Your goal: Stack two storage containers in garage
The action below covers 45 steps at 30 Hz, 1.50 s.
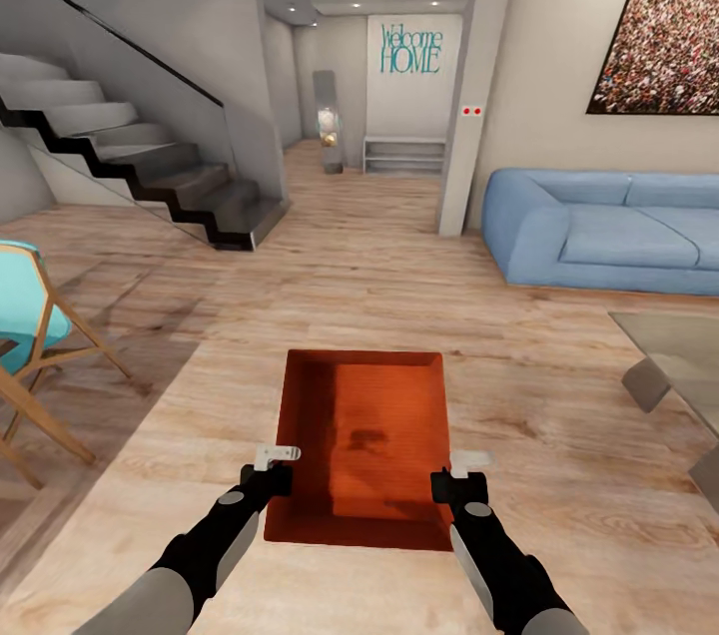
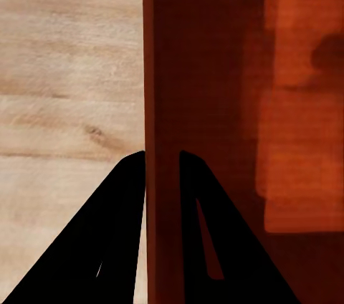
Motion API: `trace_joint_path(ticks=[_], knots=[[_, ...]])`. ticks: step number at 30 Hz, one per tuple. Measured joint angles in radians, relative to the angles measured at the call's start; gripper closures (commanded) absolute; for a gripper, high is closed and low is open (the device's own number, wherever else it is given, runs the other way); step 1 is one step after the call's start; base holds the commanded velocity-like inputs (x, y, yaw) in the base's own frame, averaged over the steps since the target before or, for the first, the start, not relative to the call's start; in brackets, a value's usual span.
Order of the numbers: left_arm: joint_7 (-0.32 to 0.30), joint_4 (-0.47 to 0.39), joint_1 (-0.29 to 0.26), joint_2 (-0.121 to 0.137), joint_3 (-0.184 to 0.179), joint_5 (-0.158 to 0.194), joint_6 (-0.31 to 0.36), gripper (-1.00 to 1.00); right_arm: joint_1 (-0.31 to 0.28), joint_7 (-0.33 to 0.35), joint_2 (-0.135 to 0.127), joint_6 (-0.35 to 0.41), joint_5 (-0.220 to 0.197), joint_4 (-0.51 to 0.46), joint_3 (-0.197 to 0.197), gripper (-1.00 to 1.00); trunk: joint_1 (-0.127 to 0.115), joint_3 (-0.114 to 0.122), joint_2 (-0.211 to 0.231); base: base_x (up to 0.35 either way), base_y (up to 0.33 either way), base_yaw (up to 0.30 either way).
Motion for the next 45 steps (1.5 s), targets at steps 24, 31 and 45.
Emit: trace_joint_path(ticks=[24,31,45], knots=[[0.0,0.0,0.0,0.0,0.0,-0.002,0.0,1.0,0.0,0.0,0.0,0.0,0.0,0.0,0.0,1.0,0.0,0.0,0.0,0.337,0.0,0.0],[0.0,0.001,0.0,0.0,0.0,-0.002,0.0,1.0,0.0,0.0,0.0,-0.001,0.0,0.002,0.0,1.0,0.0,0.0,0.0,0.337,0.0,0.0],[0.0,0.001,0.0,0.0,0.0,-0.002,0.0,1.0,0.0,0.0,0.0,-0.001,0.0,0.001,0.0,1.0,0.0,0.0,0.0,0.337,0.0,0.0]])
